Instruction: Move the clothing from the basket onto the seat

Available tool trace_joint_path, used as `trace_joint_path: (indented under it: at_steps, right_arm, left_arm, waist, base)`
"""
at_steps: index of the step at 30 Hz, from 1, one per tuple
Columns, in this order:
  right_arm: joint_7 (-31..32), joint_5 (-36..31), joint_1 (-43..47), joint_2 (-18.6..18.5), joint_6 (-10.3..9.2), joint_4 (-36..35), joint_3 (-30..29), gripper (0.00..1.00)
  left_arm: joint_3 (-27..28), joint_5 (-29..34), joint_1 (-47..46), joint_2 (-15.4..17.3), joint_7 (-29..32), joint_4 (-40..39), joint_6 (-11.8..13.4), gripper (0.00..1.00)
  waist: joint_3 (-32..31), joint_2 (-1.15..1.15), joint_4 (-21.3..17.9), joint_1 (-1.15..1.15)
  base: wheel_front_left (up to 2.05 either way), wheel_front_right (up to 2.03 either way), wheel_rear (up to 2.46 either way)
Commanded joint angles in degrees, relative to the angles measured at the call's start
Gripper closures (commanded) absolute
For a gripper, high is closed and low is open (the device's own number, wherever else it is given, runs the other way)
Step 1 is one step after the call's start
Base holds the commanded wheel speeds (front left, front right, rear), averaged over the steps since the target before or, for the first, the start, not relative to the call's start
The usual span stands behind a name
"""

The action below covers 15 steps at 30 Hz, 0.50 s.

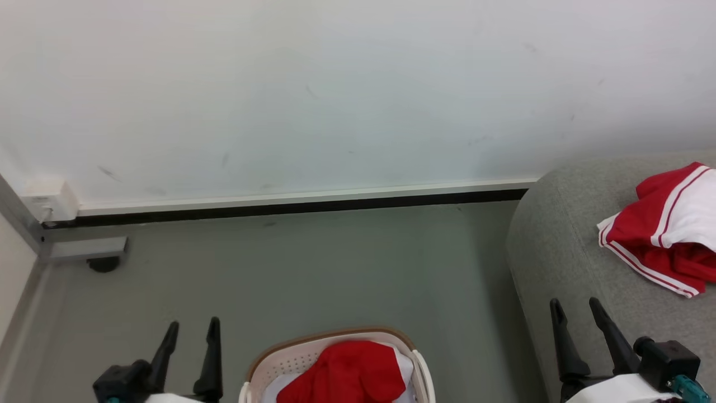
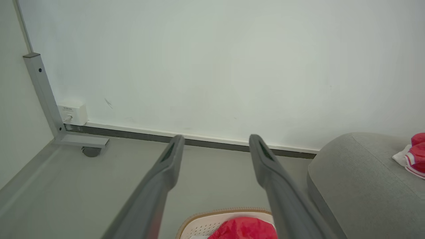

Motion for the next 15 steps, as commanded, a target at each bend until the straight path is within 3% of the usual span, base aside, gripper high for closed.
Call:
trace_joint_path:
  at_steps: [1,15]
  right_arm:
    - [-0.2,-0.6,-1.0,-0.1,-0.13,-0.4,-0.2,0.00]
    - [-2.4,-1.4,-6.5,-0.1,-0.13,-2.3,-0.5,0.00]
  left_arm:
    - [-0.6,0.0,-1.0,0.5,0.0,0.5,-0.2,0.00]
    - [-10.4,-4.2,-10.2,6.5,0.0,7.6,-0.1,0.00]
  waist:
    - [1.3,0.00,-1.3,0.00]
    - [13.1,0.00,-7.1,0.00]
  base:
    - [0.00,0.00,0.00]
    - [0.00,0.00,0.00]
